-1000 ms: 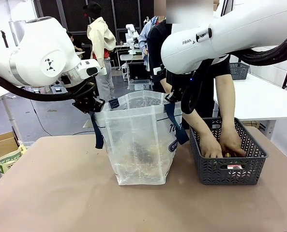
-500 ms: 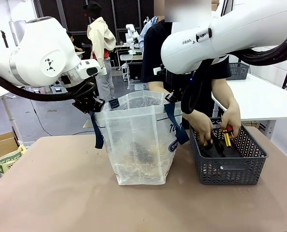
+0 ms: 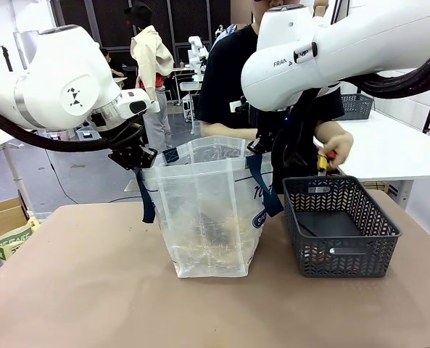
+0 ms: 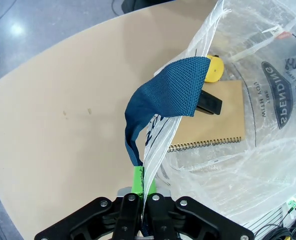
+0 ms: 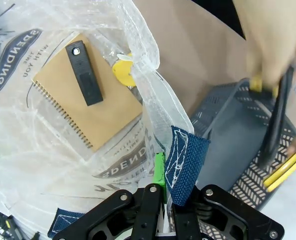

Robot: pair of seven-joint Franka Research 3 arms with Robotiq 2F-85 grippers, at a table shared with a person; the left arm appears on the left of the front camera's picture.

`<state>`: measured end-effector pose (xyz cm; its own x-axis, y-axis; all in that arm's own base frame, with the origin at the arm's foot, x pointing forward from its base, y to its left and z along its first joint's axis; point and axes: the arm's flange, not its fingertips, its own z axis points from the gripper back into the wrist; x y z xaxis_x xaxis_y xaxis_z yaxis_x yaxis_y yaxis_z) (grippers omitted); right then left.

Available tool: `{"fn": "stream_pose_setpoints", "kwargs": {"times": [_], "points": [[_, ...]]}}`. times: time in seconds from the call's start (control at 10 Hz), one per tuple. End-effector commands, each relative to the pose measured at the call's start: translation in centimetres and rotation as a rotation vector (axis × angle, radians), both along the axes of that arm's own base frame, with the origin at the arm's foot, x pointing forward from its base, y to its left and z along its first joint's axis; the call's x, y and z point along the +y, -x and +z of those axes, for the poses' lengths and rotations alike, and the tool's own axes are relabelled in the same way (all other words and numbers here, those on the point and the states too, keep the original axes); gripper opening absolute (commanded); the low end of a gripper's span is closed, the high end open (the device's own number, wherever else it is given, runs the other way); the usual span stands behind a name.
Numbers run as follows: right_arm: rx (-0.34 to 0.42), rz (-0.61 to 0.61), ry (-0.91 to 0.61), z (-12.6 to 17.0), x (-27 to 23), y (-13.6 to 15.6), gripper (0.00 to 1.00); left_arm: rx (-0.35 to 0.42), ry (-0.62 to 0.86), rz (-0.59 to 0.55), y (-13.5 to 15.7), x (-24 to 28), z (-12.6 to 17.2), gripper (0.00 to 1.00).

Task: Transfer purchased items from the store into the shopping bag.
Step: Move the Reusable shopping bag to the right side of the table.

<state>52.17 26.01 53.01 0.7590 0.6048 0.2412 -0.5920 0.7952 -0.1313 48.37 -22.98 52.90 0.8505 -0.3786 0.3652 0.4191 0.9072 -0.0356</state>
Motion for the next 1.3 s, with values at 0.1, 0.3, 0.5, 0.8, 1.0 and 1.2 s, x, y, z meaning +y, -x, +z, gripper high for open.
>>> {"fn": "stream_pose_setpoints", "kwargs": {"times": [0.1, 0.3, 0.5, 0.8, 1.0, 1.2], "points": [[0.006, -0.002, 0.007, 0.09, -0.14, 0.09, 0.0, -0.006, -0.008, 0.006, -0.05, 0.08, 0.11, 0.0], [0.006, -0.002, 0.007, 0.09, -0.14, 0.09, 0.0, -0.006, -0.008, 0.006, -0.05, 0.08, 0.11, 0.0], [0.006, -0.002, 0.007, 0.09, -0.14, 0.09, 0.0, -0.006, -0.008, 0.006, -0.05, 0.08, 0.11, 0.0], [0.006, -0.002, 0.007, 0.09, -0.14, 0.09, 0.0, -0.006, -0.008, 0.006, -0.05, 0.08, 0.11, 0.0], [0.006, -0.002, 0.007, 0.09, -0.14, 0.09, 0.0, -0.006, -0.008, 0.006, -0.05, 0.08, 0.11, 0.0], [0.006, -0.002, 0.007, 0.09, -0.14, 0.09, 0.0, -0.006, -0.008, 0.006, -0.05, 0.08, 0.11, 0.0]]}}
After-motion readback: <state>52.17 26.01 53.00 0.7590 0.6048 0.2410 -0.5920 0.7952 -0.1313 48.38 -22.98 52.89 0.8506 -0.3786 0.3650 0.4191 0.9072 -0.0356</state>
